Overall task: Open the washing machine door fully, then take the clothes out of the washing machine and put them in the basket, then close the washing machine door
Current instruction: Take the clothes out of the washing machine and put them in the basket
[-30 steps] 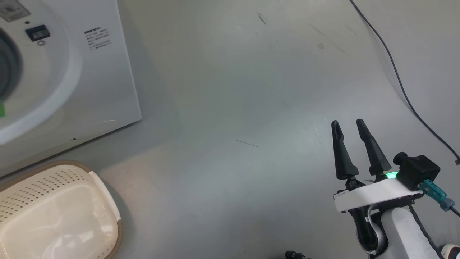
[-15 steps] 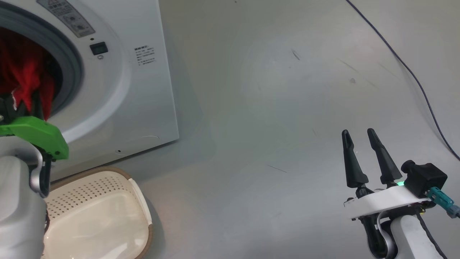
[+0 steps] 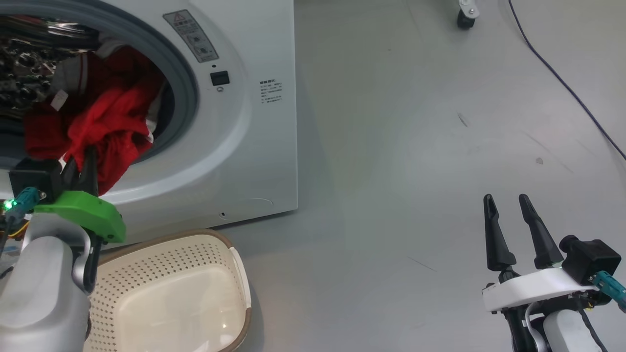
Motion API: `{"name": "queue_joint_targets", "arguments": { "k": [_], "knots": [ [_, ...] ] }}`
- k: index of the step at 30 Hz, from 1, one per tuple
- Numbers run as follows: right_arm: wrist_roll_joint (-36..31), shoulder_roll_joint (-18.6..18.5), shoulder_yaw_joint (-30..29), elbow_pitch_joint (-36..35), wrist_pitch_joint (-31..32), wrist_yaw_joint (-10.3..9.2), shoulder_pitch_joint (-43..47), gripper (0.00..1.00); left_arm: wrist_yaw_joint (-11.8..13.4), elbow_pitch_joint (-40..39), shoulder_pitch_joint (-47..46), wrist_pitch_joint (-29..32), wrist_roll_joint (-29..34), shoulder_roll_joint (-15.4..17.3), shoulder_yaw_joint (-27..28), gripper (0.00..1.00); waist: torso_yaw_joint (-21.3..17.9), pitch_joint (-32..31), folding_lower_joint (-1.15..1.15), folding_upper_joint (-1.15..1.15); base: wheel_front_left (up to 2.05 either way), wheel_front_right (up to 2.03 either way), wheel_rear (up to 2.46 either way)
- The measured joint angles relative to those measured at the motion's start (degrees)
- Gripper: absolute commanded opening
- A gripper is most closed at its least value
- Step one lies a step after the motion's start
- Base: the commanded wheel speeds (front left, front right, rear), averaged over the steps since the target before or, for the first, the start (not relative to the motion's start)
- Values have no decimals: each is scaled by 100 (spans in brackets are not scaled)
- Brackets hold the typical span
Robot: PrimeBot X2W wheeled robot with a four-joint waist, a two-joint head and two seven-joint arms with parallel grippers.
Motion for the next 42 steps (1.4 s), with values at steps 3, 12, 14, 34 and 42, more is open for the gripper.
{"name": "queue_joint_targets", "arguments": {
  "k": [3,12,14,34,42],
  "knots": [
    [0,3,-12,-1,0,0,83,100,-14,-170,131,-42,2,-20,-15,0,152,-115,0,0,0,0,0],
    [0,12,30,0,0,0,191,100,-49,-825,534,-133,41,-20,-20,0,401,-446,0,0,0,0,0],
    [0,12,9,1,0,0,245,100,-65,-994,604,-147,40,-51,2,0,432,-507,0,0,0,0,0],
    [-14,10,21,-54,0,0,341,100,-9,-3061,1138,-174,159,-315,474,0,573,-699,0,0,0,0,0],
    [-41,3,46,-88,0,0,432,100,-7,-3112,1620,-174,199,-391,444,0,593,-683,0,0,0,0,0]
  ]
}}
